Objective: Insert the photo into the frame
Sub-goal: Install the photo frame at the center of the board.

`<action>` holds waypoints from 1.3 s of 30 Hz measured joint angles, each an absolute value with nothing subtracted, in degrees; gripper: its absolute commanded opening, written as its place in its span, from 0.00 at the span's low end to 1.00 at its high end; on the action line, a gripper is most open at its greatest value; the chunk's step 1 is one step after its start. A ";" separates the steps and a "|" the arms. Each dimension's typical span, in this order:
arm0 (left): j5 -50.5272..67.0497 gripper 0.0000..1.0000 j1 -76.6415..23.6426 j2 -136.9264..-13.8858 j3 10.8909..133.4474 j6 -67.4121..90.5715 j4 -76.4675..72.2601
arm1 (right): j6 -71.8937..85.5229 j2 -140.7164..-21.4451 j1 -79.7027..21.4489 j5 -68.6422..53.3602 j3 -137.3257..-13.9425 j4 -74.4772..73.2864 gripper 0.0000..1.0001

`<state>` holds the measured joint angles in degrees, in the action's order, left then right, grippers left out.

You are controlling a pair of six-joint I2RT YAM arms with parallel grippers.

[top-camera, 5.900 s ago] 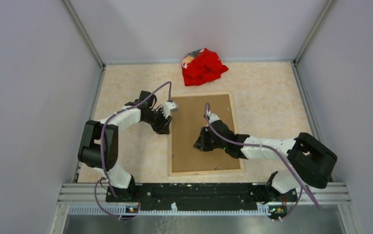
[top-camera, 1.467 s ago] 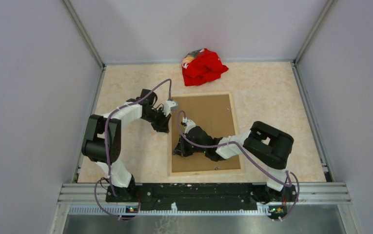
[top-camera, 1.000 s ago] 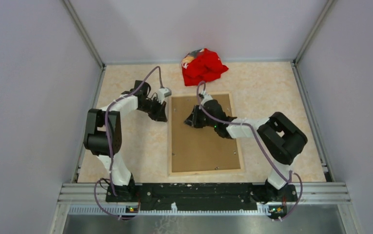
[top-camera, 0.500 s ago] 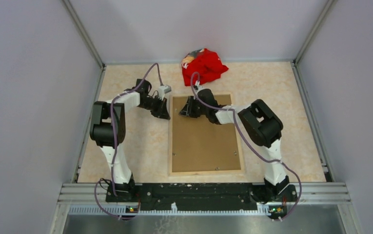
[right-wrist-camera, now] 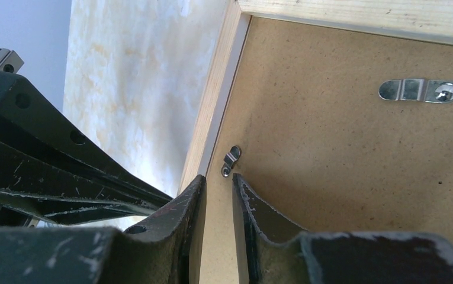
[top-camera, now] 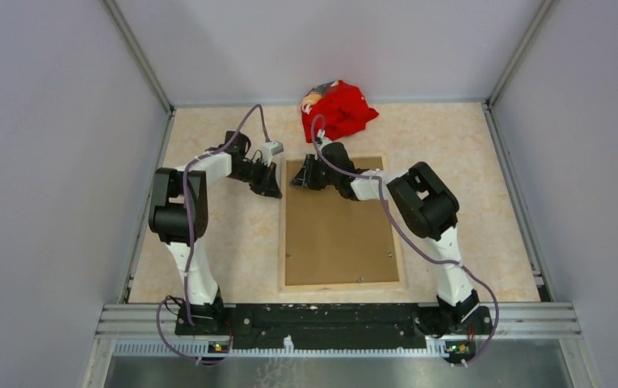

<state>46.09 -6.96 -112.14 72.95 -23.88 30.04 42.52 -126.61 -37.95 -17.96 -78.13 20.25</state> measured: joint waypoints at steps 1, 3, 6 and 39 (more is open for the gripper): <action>46.11 0.07 -6.94 -112.14 72.93 -23.88 30.02 | 42.54 -126.63 -37.95 -17.93 -78.15 20.16 0.24; 46.24 0.07 -6.94 -112.14 72.84 -23.88 29.93 | 42.59 -126.63 -37.95 -17.93 -78.26 20.01 0.23; 46.50 0.07 -6.83 -112.14 72.62 -23.88 29.63 | 42.59 -127.04 -37.95 -17.98 -79.09 19.33 0.23; 47.18 0.06 -6.61 -111.90 71.92 -24.14 28.75 | 44.58 -130.91 -37.95 -20.25 -83.85 19.68 0.18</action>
<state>47.18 -6.61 -111.90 71.92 -24.14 28.75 44.58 -130.91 -37.95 -20.25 -83.85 19.68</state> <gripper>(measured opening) 0.068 0.184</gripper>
